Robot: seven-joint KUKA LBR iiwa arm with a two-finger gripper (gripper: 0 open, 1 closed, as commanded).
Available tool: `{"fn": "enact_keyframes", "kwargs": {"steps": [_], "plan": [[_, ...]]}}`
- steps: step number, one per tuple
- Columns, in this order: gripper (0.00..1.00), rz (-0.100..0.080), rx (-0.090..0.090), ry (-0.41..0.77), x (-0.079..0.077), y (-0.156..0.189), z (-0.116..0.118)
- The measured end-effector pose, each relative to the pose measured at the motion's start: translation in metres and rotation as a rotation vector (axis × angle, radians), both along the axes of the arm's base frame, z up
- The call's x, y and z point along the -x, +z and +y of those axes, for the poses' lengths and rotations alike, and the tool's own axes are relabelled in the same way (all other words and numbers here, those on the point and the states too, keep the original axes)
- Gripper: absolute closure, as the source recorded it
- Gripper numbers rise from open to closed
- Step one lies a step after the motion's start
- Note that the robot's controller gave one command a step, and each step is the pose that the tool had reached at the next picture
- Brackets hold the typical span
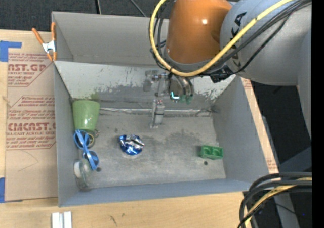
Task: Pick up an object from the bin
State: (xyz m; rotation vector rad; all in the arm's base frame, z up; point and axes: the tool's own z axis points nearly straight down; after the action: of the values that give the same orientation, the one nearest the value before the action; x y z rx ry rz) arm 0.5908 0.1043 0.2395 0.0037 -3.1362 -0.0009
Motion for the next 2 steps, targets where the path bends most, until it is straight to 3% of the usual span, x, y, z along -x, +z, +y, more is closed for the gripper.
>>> {"fn": "enact_keyframes", "kwargs": {"steps": [1, 2], "plan": [[0.0, 0.0, 0.0, 0.261, 0.0205, -0.1605, 0.0099], [1.0, -0.007, -0.002, 0.259, 0.0183, -0.1564, 0.0103]]}}
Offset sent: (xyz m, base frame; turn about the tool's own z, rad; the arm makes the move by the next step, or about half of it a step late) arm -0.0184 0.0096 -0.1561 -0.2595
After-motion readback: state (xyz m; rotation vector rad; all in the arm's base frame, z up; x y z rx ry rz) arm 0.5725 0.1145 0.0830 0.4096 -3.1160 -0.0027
